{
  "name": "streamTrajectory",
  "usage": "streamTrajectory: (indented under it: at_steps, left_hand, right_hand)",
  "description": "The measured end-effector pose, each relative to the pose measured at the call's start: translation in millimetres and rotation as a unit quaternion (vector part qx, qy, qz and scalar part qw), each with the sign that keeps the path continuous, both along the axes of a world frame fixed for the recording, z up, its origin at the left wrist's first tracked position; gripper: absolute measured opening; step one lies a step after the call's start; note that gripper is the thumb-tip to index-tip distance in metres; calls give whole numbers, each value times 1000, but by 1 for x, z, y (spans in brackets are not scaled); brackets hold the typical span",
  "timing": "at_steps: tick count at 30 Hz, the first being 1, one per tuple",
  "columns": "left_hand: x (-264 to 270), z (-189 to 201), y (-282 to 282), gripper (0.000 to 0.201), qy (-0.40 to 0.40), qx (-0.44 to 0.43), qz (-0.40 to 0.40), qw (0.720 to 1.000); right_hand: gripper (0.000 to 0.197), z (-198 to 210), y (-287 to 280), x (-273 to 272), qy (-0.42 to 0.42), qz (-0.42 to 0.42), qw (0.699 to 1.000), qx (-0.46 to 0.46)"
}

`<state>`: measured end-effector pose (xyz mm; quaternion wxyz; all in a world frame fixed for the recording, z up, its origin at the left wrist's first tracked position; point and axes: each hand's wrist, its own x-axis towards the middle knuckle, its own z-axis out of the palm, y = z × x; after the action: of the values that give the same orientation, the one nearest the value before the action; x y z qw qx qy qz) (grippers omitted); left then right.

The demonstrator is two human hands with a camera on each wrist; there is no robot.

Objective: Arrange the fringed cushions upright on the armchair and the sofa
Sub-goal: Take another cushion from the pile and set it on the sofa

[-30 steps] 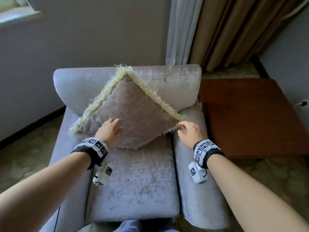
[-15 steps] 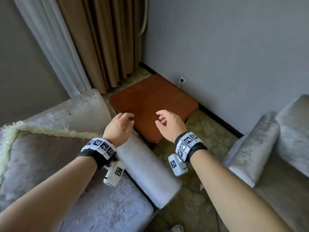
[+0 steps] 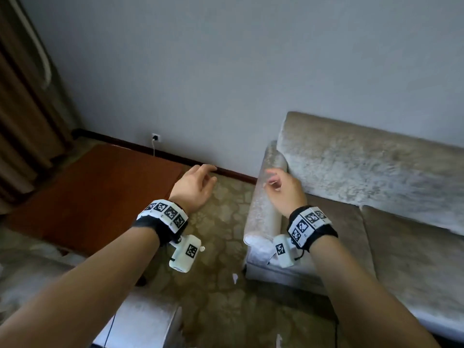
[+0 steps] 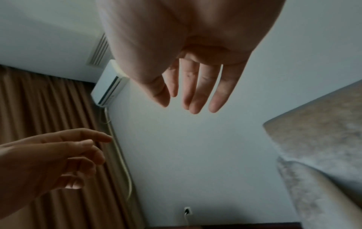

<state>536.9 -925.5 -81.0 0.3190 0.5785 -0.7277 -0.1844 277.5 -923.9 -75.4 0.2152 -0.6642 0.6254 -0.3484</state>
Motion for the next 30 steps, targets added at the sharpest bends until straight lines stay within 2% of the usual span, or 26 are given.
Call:
streamTrajectory:
  at_steps: [8,15,18,22,30]
  left_hand:
    - [-168,-4,-83,41,5,14,-137,990]
    - [-322,-13,-170,31,-28,33,-279,959]
    - [-396,-8,-200,33,-47,46,-370,927]
    - [-506,-3,-220,31,-57,37,-459,886]
    - [-729,9,-147,30,-34,25,-641,767]
  right_hand:
    - [31,-7,-20,-159,-57,-141,988,4]
    - [30,-15,-37,-278,-46,-268,962,28]
    - [29,-10,-37,-329,-48,-339,939,21]
    - [30,-5,-13,-394,-66,-444,894,18]
    - [30,12,101,-511,-43,-601,798,29]
